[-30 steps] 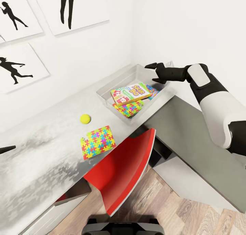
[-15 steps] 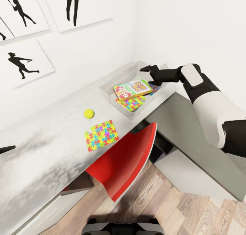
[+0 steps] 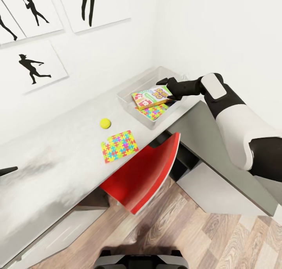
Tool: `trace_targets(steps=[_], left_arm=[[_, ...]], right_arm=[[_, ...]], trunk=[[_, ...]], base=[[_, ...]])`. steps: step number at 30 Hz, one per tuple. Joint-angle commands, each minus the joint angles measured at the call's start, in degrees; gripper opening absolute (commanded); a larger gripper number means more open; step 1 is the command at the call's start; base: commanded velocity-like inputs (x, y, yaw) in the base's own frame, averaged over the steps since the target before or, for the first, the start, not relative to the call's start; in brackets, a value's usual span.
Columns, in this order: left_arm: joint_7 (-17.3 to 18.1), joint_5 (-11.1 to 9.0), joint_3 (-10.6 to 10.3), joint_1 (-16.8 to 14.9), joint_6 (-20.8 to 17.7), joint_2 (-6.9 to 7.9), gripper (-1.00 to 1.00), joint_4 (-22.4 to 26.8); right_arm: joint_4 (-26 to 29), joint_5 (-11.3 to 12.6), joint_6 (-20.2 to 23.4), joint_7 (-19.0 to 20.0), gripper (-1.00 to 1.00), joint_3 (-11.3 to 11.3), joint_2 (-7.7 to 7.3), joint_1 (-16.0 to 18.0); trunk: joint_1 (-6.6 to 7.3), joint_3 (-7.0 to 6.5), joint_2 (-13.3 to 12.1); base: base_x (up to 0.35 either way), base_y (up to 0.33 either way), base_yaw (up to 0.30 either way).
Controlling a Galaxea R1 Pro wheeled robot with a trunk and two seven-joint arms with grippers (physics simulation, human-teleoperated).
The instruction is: Put all the toys in the child's room - the three board games (two on the bed and one on the table), the two jigsaw puzzles on the table, and the tennis ball on the table - inside the toy box on the table in the child's room.
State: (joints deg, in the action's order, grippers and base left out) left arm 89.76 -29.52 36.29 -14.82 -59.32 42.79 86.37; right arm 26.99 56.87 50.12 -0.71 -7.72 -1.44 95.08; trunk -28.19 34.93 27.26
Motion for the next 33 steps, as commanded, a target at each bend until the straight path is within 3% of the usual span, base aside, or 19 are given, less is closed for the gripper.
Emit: trace_targets(steps=[1,19,26,33], left_arm=[[0.2,0.1,0.0,0.0,-0.6,0.02,1.00,0.0],[0.2,0.1,0.0,0.0,-0.6,0.02,1.00,0.0],[0.2,0.1,0.0,0.0,-0.6,0.02,1.00,0.0],[0.2,0.1,0.0,0.0,-0.6,0.02,1.00,0.0]], right_arm=[[0.0,0.3,0.1,-0.2,1.00,-0.4,-0.04,0.1],[-0.4,0.3,0.1,-0.7,1.00,-0.4,0.33,0.2],[-0.5,0.3,0.1,-4.7,1.00,-0.4,1.51,0.3],[-0.5,0.3,0.1,-6.1,1.00,-0.4,2.12,0.4]], trunk=[[-0.02,0.07,0.1],[-0.02,0.07,0.1],[-0.02,0.07,0.1],[-0.02,0.07,0.1]], base=[[-0.103,0.030,0.000],[-0.129,0.069,0.000],[-0.113,0.076,0.000],[-0.090,0.065,0.000]])
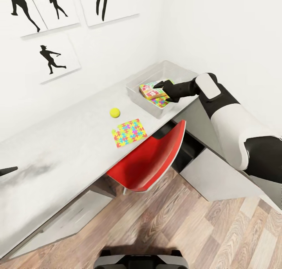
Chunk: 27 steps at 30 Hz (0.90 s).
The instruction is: Put all the toys in the child's room - the three board games (two on the bed and one on the table), the two jigsaw puzzles on the table, and the tennis ball on the table - inside the toy box on the table in the child's room.
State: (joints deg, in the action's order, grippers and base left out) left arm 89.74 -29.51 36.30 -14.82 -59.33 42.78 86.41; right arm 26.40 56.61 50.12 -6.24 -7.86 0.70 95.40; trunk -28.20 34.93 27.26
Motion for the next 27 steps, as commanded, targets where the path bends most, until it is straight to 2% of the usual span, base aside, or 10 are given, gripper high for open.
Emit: trace_targets(steps=[1,27], left_arm=[[0.3,0.1,0.0,0.0,-0.6,0.02,1.00,0.0],[0.3,0.1,-0.1,0.0,-0.5,0.02,1.00,-0.1]], right_arm=[[0.1,0.6,0.1,-0.7,1.00,-0.2,0.05,0.0],[-3.4,0.5,1.4,-2.8,1.00,-0.2,1.39,0.1]], trunk=[[-0.01,0.07,0.1],[-0.01,0.07,0.1]], base=[[-0.147,0.124,0.000],[-0.085,0.054,0.000]])
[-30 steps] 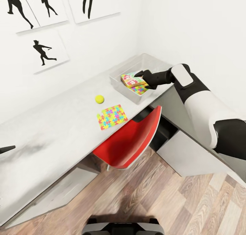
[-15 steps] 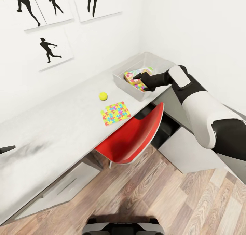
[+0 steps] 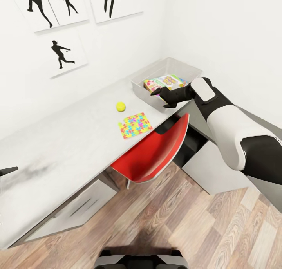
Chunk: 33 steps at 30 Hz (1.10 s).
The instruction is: Put all the toys in the child's room - the three board games (two on the bed and one on the table), the two jigsaw puzzles on the table, and the tennis ball on the table - inside the toy box on the table in the child's room.
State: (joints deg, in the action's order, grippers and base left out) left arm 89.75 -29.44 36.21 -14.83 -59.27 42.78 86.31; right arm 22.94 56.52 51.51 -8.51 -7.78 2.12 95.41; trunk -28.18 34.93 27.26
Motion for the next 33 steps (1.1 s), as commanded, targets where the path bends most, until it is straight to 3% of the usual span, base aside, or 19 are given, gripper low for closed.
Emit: trace_targets(steps=[1,13,25,33], left_arm=[[0.3,0.1,0.0,0.0,-0.6,0.02,1.00,0.0],[0.3,0.1,0.1,0.0,-0.5,0.02,1.00,0.0],[0.3,0.1,0.1,0.0,-0.5,0.02,1.00,0.0],[0.3,0.6,0.0,0.0,-0.5,0.02,1.00,-0.1]], right_arm=[[0.0,0.6,0.1,-0.5,1.00,-0.3,-0.03,0.0],[0.0,0.4,0.2,-0.9,1.00,-0.6,1.16,0.0],[0.3,0.2,0.2,-10.2,1.00,-0.9,4.57,-0.2],[0.9,0.0,0.2,-13.8,1.00,-0.9,5.36,-0.3]], trunk=[[-0.02,0.07,0.1],[-0.02,0.07,0.1],[-0.02,0.07,0.1],[-0.02,0.07,0.1]], base=[[-0.045,0.047,0.000],[-0.040,0.084,0.000],[-0.002,0.004,0.000],[0.001,0.000,0.000]])
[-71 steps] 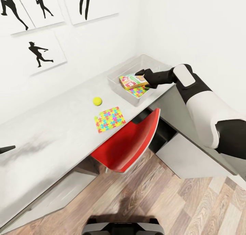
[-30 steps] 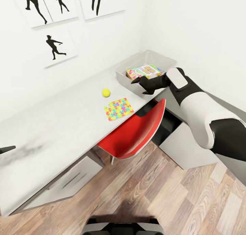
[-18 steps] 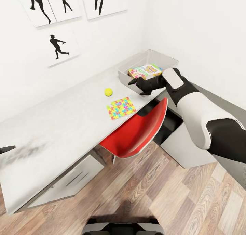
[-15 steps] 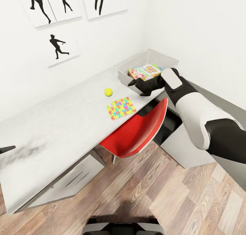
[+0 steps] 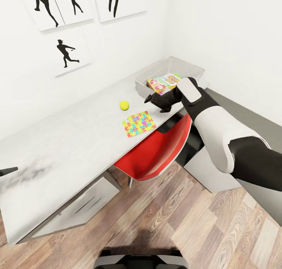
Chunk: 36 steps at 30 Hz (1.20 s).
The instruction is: Put all the toys in the child's room - the three board games (two on the bed and one on the table), the two jigsaw puzzles on the table, and the tennis ball on the table - inside the toy box on the table in the child's room.
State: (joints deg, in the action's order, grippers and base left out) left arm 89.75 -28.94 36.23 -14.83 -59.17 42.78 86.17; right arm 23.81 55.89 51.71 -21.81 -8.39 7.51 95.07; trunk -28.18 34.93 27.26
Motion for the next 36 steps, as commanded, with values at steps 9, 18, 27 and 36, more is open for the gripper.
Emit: trace_targets(steps=[9,18,27,36], left_arm=[[0.2,0.3,0.1,0.2,-0.7,0.02,1.00,-0.2],[0.2,1.7,1.4,0.7,-0.3,-1.39,1.00,-1.7],[0.2,2.2,3.1,0.5,-0.3,-3.95,1.00,-4.0],[0.2,2.6,6.0,0.5,-0.3,-4.26,1.00,-4.5]], right_arm=[[0.2,0.6,-0.1,-7.0,1.00,-0.3,2.05,0.0],[1.5,-0.7,-1.3,-9.3,1.00,-1.4,2.48,-1.3],[2.9,-0.2,-2.2,-9.2,1.00,-4.0,2.48,-3.6],[1.5,-1.2,-1.9,-8.2,1.00,-2.7,2.48,-5.0]], trunk=[[-0.03,0.07,0.1],[-0.03,0.07,0.1],[-0.03,0.07,0.1],[-0.03,0.07,0.1]], base=[[0.017,0.000,0.000],[0.002,0.000,0.000],[-0.087,0.029,0.000],[-0.019,0.008,0.000]])
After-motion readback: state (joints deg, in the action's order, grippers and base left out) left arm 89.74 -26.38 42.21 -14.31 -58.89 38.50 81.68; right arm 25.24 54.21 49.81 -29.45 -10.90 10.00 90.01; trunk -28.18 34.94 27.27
